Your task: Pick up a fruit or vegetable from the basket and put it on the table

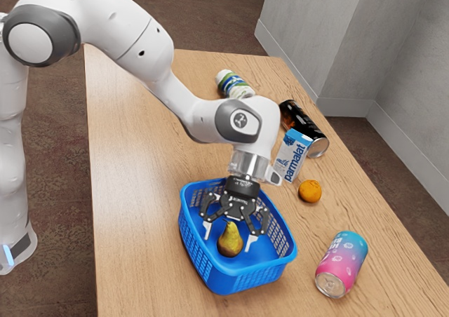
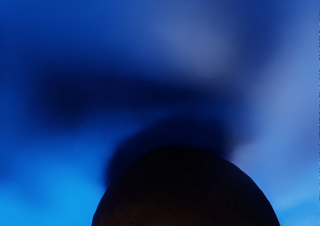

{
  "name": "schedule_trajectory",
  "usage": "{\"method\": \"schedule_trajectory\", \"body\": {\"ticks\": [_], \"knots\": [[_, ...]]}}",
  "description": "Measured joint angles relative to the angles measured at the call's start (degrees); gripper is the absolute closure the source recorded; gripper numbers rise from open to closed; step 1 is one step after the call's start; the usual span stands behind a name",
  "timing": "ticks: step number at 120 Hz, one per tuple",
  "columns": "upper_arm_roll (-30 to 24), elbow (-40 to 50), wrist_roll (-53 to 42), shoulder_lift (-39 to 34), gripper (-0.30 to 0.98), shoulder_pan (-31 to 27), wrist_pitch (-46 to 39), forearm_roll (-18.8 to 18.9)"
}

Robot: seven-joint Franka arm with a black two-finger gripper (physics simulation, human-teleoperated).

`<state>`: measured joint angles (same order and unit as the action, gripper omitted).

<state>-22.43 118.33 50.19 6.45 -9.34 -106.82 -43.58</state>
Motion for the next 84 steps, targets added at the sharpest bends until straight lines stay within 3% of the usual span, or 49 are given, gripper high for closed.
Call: {"method": "schedule_trajectory", "body": {"ticks": [62,84], "knots": [[-2.0,-0.1,5.3,0.5,0.0,-1.3,-2.5,0.8],[-2.4,-0.1,10.3,0.4,0.0,-0.8,-4.3,3.5]]}}
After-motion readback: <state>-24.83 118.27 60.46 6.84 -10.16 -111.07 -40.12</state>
